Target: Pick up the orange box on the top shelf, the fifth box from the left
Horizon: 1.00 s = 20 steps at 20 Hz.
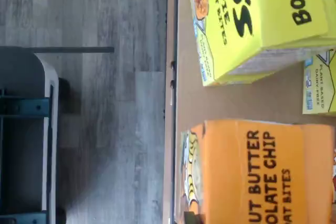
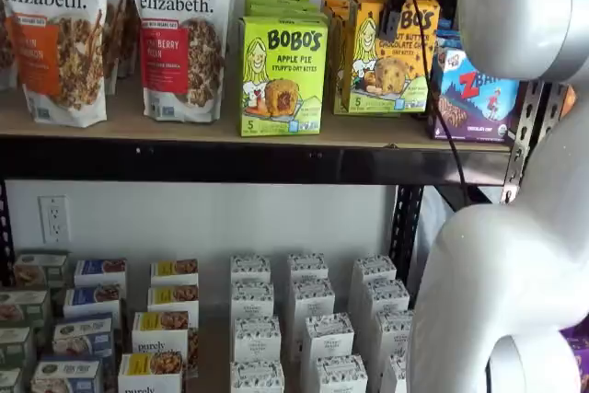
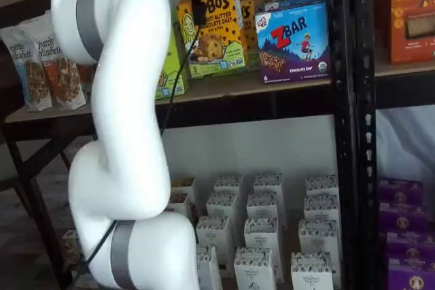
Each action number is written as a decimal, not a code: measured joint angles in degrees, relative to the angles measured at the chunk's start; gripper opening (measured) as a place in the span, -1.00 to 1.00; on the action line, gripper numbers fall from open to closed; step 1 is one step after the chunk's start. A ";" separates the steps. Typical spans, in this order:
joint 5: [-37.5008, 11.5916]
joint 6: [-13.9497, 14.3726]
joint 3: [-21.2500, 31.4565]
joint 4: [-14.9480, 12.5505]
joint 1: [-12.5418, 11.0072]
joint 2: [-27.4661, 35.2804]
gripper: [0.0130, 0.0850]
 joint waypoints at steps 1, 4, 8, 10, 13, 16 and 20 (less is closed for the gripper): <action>0.62 0.05 -0.54 0.19 -0.05 0.09 -0.33; 2.51 0.11 -1.97 0.62 -0.26 0.41 -0.33; 4.59 -0.16 -1.87 0.85 -0.73 -0.82 -0.33; 3.90 -0.22 0.76 1.57 -1.05 -3.17 -0.33; 2.90 -0.04 4.68 2.59 -1.19 -6.57 -0.33; 1.92 0.44 8.82 2.36 -0.51 -10.12 -0.33; 0.31 1.27 13.75 1.68 0.67 -14.20 -0.33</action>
